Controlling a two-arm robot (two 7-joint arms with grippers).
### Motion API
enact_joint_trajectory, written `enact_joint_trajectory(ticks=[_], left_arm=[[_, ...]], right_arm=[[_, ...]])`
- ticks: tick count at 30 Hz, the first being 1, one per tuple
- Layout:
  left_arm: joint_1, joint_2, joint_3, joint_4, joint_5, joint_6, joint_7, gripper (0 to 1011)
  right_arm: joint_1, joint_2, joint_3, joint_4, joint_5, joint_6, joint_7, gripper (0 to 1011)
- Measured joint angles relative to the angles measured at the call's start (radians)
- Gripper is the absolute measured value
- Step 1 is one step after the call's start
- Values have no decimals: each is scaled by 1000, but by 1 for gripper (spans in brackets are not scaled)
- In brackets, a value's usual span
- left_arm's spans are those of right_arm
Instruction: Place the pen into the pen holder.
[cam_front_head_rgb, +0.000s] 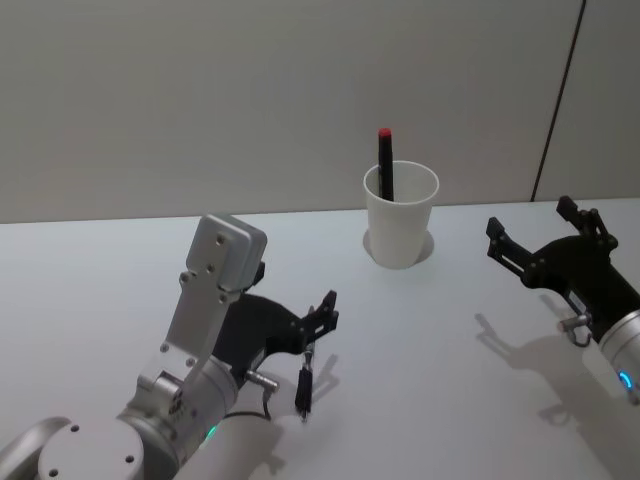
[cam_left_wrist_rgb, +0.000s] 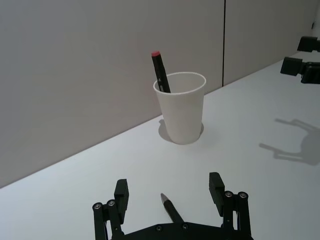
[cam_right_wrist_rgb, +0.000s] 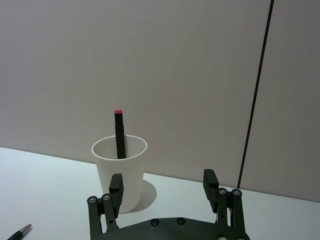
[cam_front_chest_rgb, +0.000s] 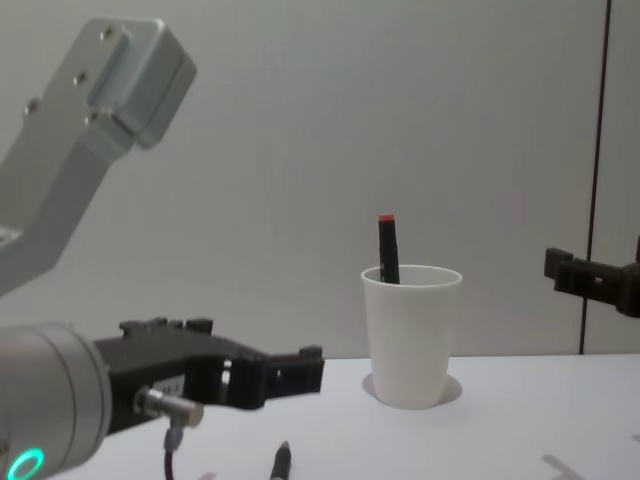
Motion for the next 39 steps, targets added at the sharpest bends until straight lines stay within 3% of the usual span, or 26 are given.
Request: enact_joint_trajectory(ticks=[10,21,39], left_arm=[[38,2,5,-33,-31,66,33,1001],[55,-23,10,-41,-59,116,62,1001],[37,-81,21,-8,-55,163,21,1001]], right_arm=[[0,0,0,0,0,0,0,1001],[0,0,0,0,0,0,0,1001],[0,0,0,0,0,0,0,1001]])
